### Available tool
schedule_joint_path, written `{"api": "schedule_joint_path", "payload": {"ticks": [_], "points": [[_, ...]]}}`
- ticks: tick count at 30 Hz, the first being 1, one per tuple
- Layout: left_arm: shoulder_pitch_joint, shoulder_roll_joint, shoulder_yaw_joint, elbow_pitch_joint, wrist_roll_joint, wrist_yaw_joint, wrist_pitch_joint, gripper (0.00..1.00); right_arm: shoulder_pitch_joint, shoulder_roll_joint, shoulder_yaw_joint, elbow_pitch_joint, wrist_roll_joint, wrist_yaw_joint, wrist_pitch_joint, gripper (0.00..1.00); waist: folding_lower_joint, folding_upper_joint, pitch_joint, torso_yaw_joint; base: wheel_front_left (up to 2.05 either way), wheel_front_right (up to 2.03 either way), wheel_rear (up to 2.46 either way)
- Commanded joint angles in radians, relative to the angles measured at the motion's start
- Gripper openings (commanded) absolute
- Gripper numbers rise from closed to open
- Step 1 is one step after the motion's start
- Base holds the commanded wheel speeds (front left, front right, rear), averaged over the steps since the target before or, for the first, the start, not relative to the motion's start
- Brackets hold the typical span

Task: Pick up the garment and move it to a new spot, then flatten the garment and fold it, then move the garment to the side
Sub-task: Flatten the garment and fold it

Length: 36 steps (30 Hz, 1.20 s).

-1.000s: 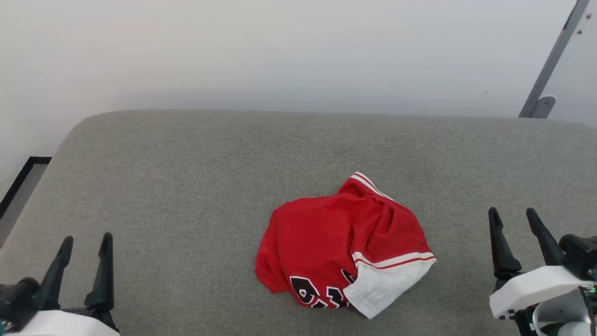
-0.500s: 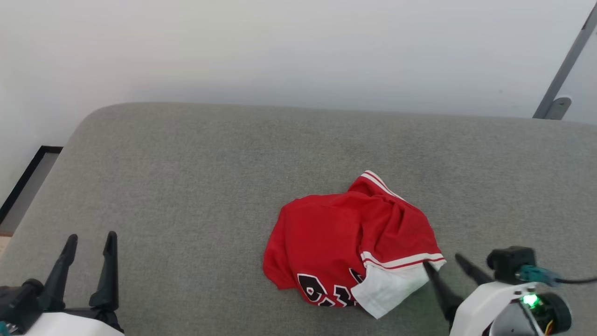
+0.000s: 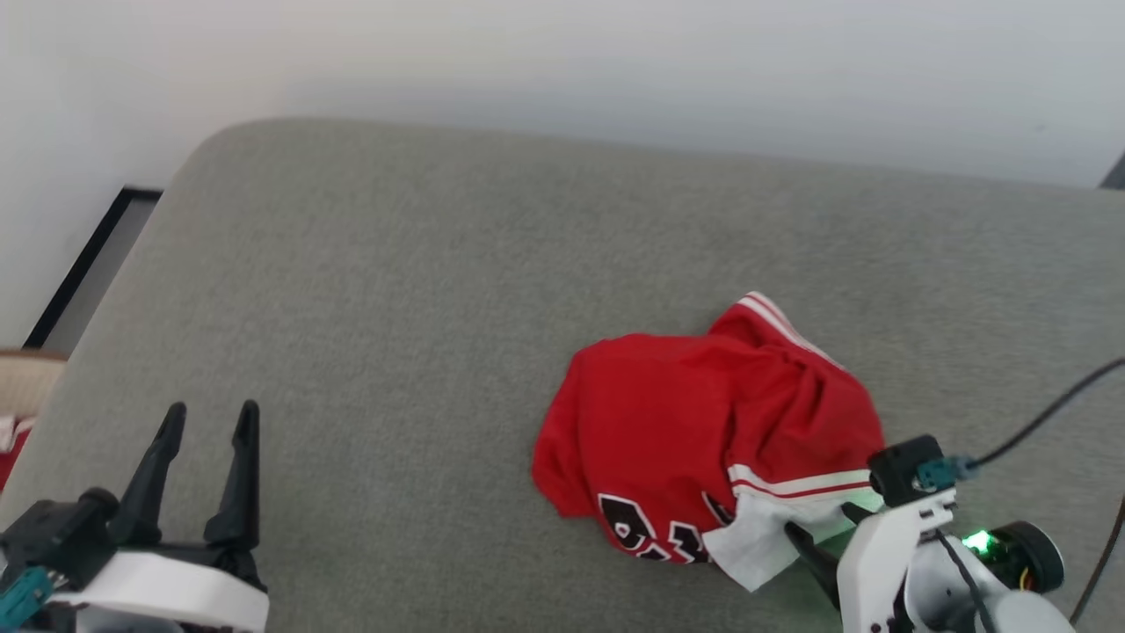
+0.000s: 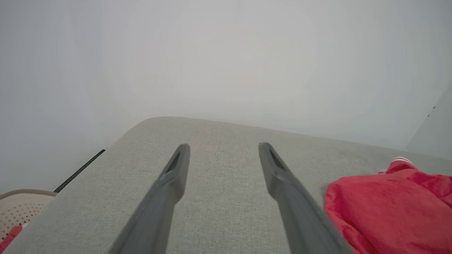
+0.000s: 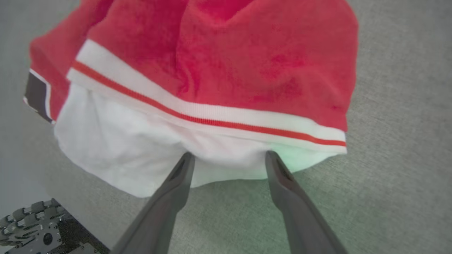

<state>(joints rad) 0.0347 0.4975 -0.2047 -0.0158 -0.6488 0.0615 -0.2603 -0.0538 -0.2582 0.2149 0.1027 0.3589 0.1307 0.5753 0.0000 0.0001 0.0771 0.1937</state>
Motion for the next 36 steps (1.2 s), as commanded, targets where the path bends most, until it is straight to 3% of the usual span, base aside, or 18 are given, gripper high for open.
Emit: {"api": "schedule_joint_path", "payload": {"ticks": [1,8,9,10,11,15,21,27,31,34,35,36], "points": [[-0.02,-0.008,-0.003,0.003,0.015,-0.006,-0.006,1.0,-0.022,-0.004,0.011,0.017,-0.005,0.0,0.009,1.0,0.0,-0.0001,0.026,0.026,0.0,0.0,0.0],[-0.059,-0.026,-0.023,0.031,0.018,-0.021,-0.007,1.0,-0.105,-0.01,0.083,0.182,-0.001,0.0,0.071,1.0,0.0,-0.0001,0.057,0.061,0.0,0.0,0.0],[-0.064,-0.03,-0.025,0.035,0.019,-0.024,-0.007,1.0,-0.113,-0.009,0.097,0.206,0.005,0.0,0.077,0.95,0.0,-0.0001,0.058,0.063,0.0,0.0,0.0],[-0.068,-0.032,-0.027,0.039,0.02,-0.025,-0.007,1.0,-0.125,-0.014,0.105,0.221,0.002,0.0,0.071,0.38,0.0,-0.0001,0.058,0.066,0.0,0.0,0.0],[-0.071,-0.034,-0.027,0.043,0.02,-0.027,-0.007,1.0,-0.137,-0.017,0.102,0.233,-0.001,0.0,0.061,0.0,0.0,-0.0001,0.058,0.066,0.0,0.0,0.0],[-0.071,-0.038,-0.02,0.054,0.022,-0.028,-0.007,1.0,-0.157,-0.034,0.092,0.243,0.022,0.0,0.075,0.0,0.0,-0.0001,0.052,0.059,0.0,0.0,0.0],[-0.055,-0.035,-0.004,0.051,0.025,-0.029,-0.007,1.0,-0.164,-0.104,0.04,0.161,0.044,-0.002,0.138,0.0,0.0,-0.0001,0.04,0.032,0.0,0.0,0.0],[-0.057,-0.033,0.004,0.047,0.029,-0.032,-0.006,1.0,-0.147,-0.181,-0.07,0.008,0.058,-0.001,0.241,0.0,0.0,-0.0001,0.038,0.002,0.0,0.0,0.0],[-0.071,-0.034,0.001,0.052,0.033,-0.037,-0.006,1.0,-0.132,-0.205,-0.15,-0.022,0.057,-0.001,0.289,0.0,0.0,-0.0001,0.04,-0.008,0.0,0.0,0.0],[-0.079,-0.037,-0.006,0.06,0.034,-0.043,-0.006,1.0,-0.118,-0.208,-0.181,0.013,0.047,-0.001,0.288,0.12,0.0,-0.0001,0.044,-0.009,0.0,0.0,0.0],[-0.085,-0.038,-0.01,0.063,0.034,-0.045,-0.006,1.0,-0.117,-0.199,-0.185,0.032,0.049,-0.001,0.279,0.2,0.0,-0.0001,0.046,-0.009,0.0,0.0,0.0],[-0.09,-0.039,-0.013,0.066,0.034,-0.048,-0.006,1.0,-0.116,-0.184,-0.187,0.049,0.058,-0.001,0.272,0.35,0.0,-0.0001,0.047,-0.009,0.0,0.0,0.0]]}}
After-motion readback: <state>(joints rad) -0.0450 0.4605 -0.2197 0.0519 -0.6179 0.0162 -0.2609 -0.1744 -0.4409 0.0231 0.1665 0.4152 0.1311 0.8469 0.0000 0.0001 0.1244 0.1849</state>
